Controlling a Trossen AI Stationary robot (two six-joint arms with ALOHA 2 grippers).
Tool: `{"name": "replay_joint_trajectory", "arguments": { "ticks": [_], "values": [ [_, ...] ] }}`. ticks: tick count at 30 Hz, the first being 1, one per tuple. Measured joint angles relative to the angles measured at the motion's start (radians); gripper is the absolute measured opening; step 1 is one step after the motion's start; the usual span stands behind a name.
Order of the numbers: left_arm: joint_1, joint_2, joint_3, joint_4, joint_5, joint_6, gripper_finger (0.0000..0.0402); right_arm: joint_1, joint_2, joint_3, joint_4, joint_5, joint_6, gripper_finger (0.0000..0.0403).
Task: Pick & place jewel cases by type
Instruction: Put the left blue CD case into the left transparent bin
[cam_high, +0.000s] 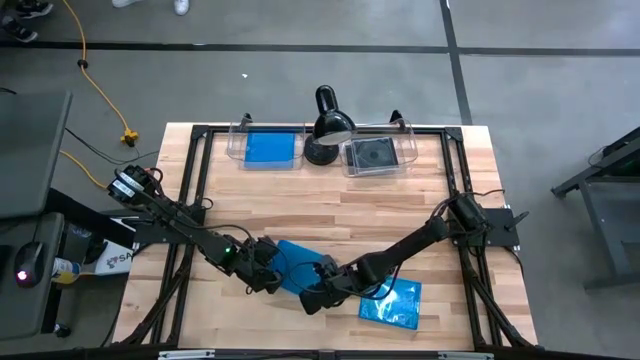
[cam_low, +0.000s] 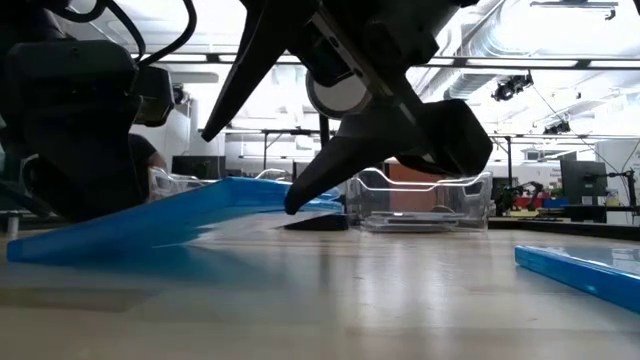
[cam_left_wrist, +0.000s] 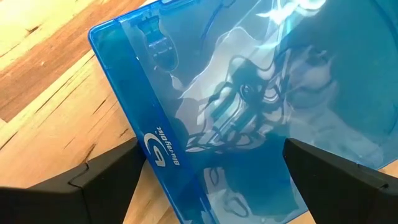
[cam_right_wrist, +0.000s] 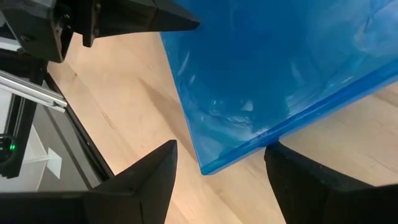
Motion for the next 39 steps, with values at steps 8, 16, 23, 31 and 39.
{"name": "replay_joint_trajectory", "arguments": {
  "ticks": [8, 16, 23, 31, 39],
  "values": [
    [0.000, 0.000, 0.000, 0.003, -0.008, -0.016, 0.0379, 0.001, -0.004, 0.000, 0.000, 0.016, 0.000, 0.0227],
    [0.000, -0.007, 0.000, 0.008, -0.012, -0.039, 0.0379, 0.001, -0.048, 0.000, -0.011, 0.055, -0.028, 0.0227],
    [0.000, -0.007, 0.000, 0.025, -0.026, -0.043, 0.0379, -0.005, -0.063, 0.000, -0.022, 0.080, -0.049, 0.0227],
    [0.000, -0.007, 0.008, 0.084, -0.011, -0.046, 0.0378, -0.017, -0.064, 0.006, -0.023, 0.116, -0.036, 0.0227],
    [0.000, -0.006, 0.003, 0.049, -0.039, -0.042, 0.0378, -0.021, -0.065, 0.006, -0.149, 0.077, 0.049, 0.0227]
  ]
}}
